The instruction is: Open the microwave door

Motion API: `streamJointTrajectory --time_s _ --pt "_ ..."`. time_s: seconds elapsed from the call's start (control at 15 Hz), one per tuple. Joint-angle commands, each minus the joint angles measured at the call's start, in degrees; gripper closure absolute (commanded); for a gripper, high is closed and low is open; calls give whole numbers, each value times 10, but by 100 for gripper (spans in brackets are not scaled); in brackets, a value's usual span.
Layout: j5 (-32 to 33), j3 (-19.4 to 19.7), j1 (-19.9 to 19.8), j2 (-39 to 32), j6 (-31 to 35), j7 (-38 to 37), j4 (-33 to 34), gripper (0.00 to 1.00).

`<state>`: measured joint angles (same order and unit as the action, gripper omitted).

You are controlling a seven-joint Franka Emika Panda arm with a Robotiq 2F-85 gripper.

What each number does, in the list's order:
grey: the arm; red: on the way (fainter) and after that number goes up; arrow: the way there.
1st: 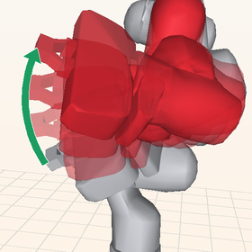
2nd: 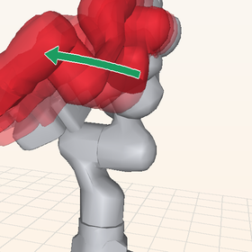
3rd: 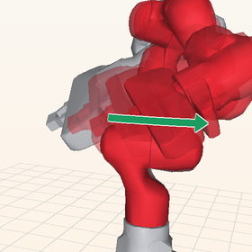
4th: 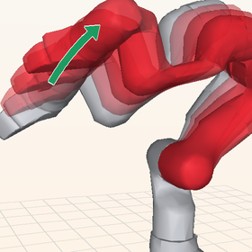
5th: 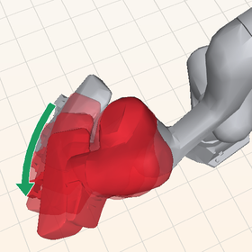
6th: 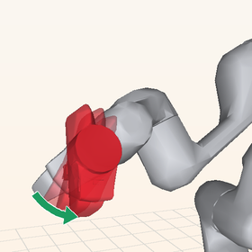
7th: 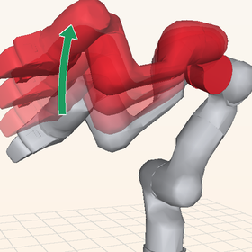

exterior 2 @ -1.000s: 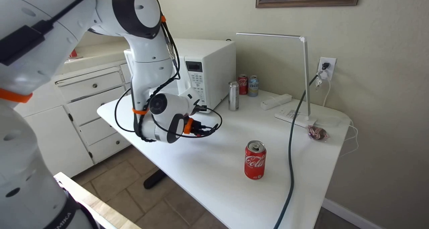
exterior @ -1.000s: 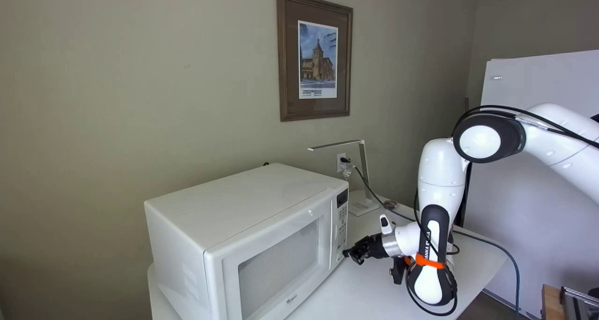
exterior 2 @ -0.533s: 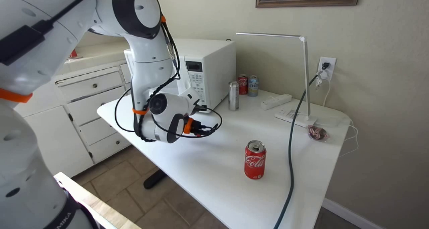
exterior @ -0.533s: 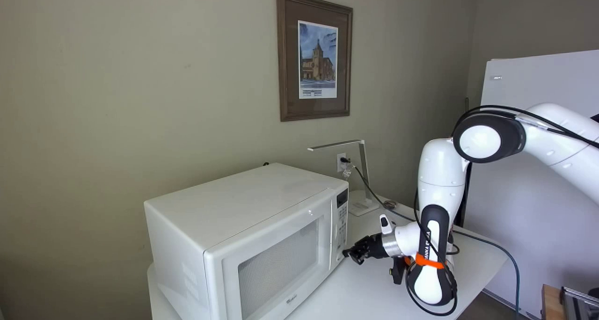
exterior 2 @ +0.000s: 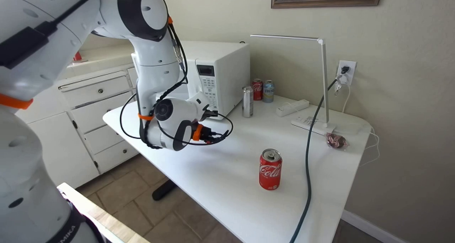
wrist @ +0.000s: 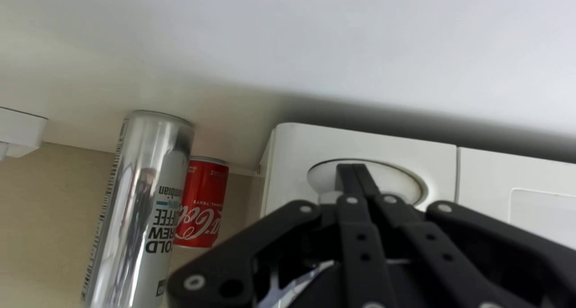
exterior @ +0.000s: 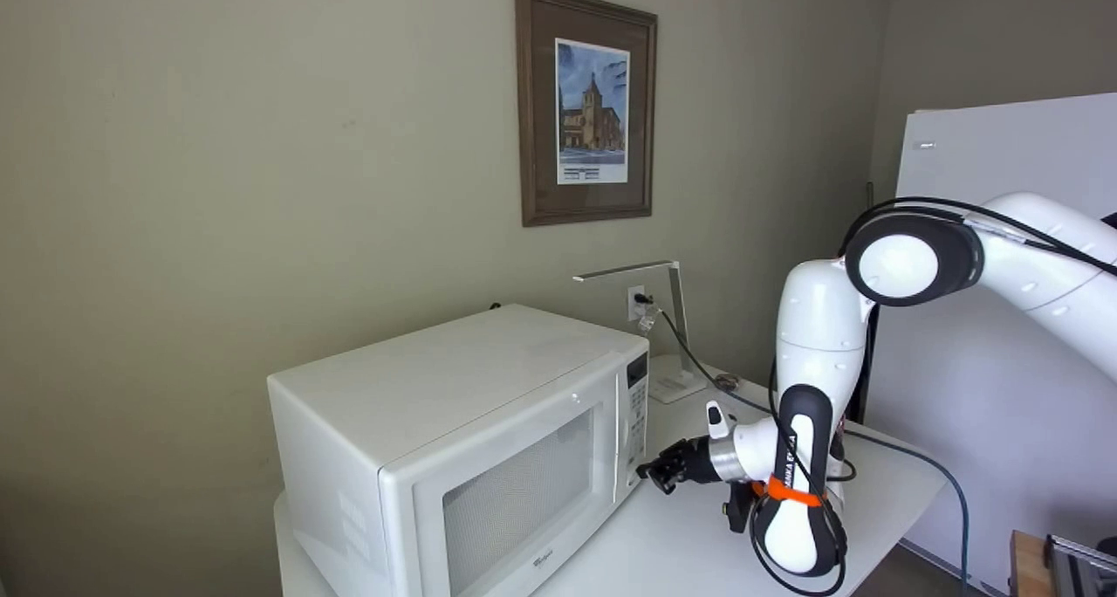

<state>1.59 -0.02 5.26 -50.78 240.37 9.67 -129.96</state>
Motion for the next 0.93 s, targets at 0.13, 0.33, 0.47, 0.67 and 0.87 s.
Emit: streamJointTrajectory --time_s 0.13,0.33,0.47,0.67,0.87 --pt "-17 -12 36 -23 4 6 101 100" --pt "-9 -18 34 -37 -3 -4 121 100" --pt "-3 -24 31 -43 -6 -14 131 100" --pt "4 -20 30 -55 -1 -11 151 100" --pt "7 -16 23 -69 2 -15 175 100"
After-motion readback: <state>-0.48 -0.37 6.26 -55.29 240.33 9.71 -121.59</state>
